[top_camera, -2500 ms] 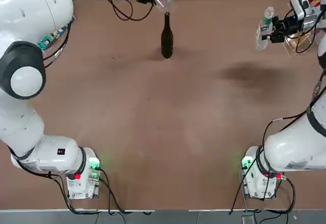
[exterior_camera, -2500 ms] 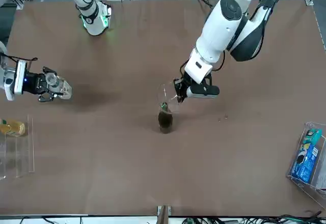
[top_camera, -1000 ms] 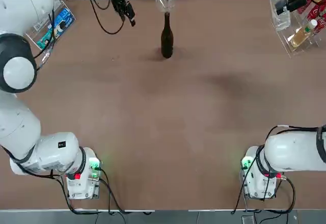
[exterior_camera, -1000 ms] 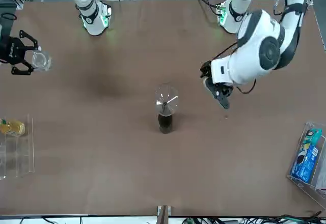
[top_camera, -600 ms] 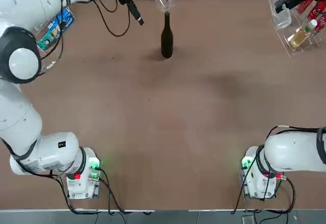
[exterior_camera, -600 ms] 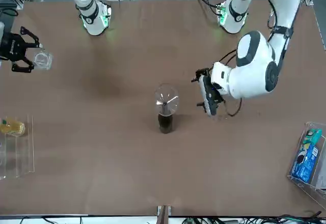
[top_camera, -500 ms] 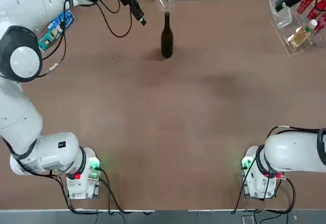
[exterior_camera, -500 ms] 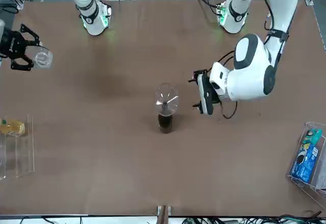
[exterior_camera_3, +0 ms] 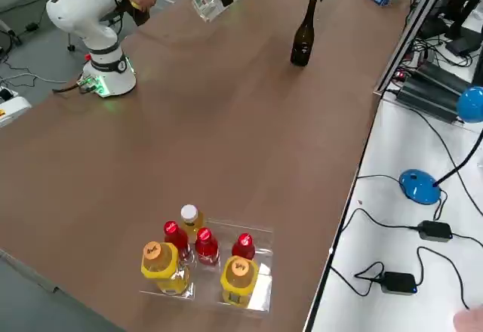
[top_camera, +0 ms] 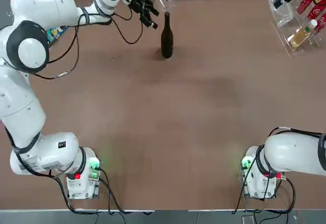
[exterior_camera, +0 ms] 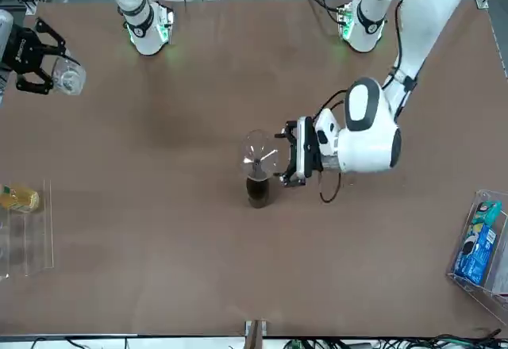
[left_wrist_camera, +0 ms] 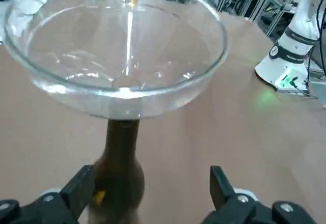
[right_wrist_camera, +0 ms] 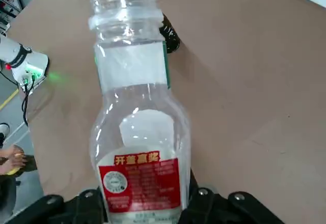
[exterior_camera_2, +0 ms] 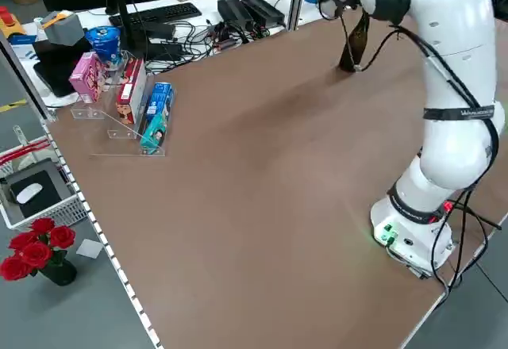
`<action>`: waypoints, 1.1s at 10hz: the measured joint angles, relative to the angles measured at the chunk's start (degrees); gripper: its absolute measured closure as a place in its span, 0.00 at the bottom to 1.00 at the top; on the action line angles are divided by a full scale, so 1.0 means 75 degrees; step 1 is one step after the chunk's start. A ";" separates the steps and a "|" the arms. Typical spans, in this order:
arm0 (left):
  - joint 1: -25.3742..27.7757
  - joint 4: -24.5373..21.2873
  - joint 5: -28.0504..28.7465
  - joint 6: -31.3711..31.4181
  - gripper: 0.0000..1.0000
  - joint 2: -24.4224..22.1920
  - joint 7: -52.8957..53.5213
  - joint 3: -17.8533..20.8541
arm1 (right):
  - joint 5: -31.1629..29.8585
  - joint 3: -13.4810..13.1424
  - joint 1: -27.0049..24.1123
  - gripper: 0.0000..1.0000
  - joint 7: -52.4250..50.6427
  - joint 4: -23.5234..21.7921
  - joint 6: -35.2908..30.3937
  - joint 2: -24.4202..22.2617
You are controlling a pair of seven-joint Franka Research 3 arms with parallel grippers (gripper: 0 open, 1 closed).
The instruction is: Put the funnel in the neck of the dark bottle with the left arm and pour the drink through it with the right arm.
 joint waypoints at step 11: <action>0.0115 0.0258 -0.1704 0.0298 0.00 0.0663 0.2767 -0.0587 | -0.0632 0.1885 0.0001 0.47 0.3374 0.0008 0.0967 -0.0411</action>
